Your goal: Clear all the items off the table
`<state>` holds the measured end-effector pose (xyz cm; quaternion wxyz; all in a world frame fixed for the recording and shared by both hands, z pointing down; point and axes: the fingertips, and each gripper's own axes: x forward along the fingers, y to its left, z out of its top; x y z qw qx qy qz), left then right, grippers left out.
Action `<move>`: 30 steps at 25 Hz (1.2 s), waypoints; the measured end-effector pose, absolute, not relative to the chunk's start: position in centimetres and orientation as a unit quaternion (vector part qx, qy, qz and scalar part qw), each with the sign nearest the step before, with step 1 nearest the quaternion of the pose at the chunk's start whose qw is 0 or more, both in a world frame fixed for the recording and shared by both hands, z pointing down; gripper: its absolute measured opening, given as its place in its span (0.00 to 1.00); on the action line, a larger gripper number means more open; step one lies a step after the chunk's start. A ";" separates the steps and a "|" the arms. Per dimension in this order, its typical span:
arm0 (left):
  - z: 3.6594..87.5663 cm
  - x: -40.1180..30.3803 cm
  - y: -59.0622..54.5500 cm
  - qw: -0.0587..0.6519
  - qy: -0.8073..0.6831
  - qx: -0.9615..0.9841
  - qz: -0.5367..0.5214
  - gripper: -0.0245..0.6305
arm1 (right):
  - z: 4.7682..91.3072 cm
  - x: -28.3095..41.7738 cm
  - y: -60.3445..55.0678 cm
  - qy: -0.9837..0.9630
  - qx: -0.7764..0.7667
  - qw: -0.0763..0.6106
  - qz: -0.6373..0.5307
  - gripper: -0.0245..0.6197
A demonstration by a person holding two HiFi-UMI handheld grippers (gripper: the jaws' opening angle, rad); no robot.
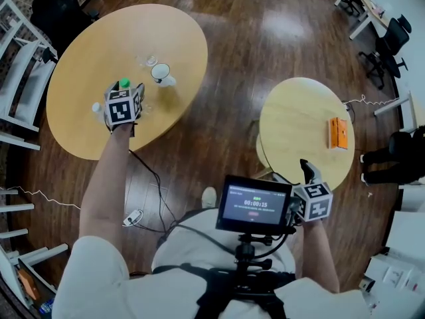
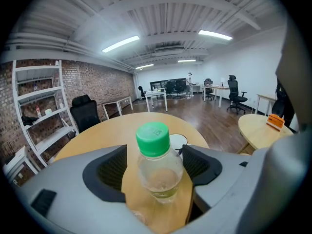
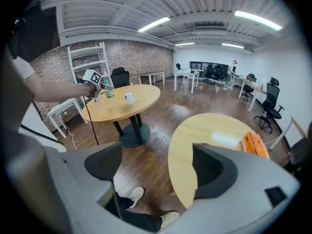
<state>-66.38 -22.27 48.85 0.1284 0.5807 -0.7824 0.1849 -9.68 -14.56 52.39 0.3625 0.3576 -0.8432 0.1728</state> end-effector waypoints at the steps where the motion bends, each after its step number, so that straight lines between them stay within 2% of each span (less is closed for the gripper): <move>1: 48.5 -66.4 -22.2 0.124 -0.783 0.581 0.183 0.59 | 52.4 -9.7 -14.5 -0.843 0.358 0.362 0.173 0.76; 8: 46.1 -66.0 -21.9 0.107 -0.789 0.582 0.167 0.59 | 52.4 -9.4 -14.3 -0.843 0.358 0.358 0.181 0.76; 22: 37.3 -65.4 -19.5 0.025 -0.815 0.572 0.091 0.59 | 52.0 -9.2 -13.6 -0.841 0.364 0.357 0.182 0.76; 26: 33.3 -62.8 -17.7 -0.020 -0.813 0.579 0.055 0.59 | 51.6 -8.2 -12.9 -0.834 0.375 0.360 0.183 0.76; 30: 30.1 -57.2 -16.4 -0.050 -0.785 0.618 -0.010 0.59 | 51.1 -5.7 -13.1 -0.824 0.398 0.357 0.188 0.76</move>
